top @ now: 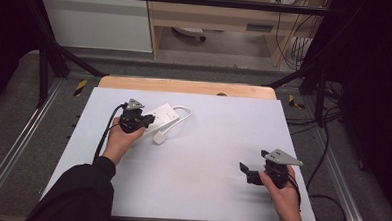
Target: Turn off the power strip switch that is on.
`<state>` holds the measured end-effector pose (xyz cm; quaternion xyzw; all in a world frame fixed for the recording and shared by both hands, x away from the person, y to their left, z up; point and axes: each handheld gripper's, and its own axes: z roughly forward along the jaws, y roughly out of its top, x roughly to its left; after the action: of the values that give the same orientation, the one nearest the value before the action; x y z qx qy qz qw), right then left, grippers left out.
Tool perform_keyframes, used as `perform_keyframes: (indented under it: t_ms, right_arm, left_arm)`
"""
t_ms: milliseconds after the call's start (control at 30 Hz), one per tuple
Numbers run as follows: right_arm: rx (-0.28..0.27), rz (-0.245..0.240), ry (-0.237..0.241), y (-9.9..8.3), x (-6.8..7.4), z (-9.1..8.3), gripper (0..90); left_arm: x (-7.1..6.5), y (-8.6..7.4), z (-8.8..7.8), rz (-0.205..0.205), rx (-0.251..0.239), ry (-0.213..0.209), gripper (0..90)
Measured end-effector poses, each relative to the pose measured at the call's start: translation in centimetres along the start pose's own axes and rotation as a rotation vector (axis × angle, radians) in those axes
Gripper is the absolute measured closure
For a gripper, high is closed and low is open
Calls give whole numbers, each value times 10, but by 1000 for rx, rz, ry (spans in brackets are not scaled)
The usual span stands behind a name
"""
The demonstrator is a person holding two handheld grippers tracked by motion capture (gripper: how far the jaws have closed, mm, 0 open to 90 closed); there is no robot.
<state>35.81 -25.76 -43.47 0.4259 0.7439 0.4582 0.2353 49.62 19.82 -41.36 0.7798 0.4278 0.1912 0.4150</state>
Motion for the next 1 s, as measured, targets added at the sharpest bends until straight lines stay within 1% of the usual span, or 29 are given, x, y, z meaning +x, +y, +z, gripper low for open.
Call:
perform_keyframes:
  t_ms: [100,200,500,700,800,900,1000]
  right_arm:
    - [0,0,0,0,0,0,43]
    - [2,-3,0,0,0,0,43]
    - [0,-1,1,0,0,0,43]
    - [1,0,0,0,0,0,43]
    - [0,0,1,0,0,0,43]
    - [-1,0,1,0,0,0,43]
    - [0,0,1,0,0,0,43]
  left_arm:
    - [0,0,0,2,-6,3,854]
    - [0,-2,0,-8,-18,5,863]
    - [2,-8,0,-13,-6,1,897]
    - [2,-10,-2,-5,5,4,899]
    - [2,-11,-2,-10,6,3,899]
    - [1,-13,-3,-2,18,1,899]
    - [1,-13,-3,1,17,4,900]
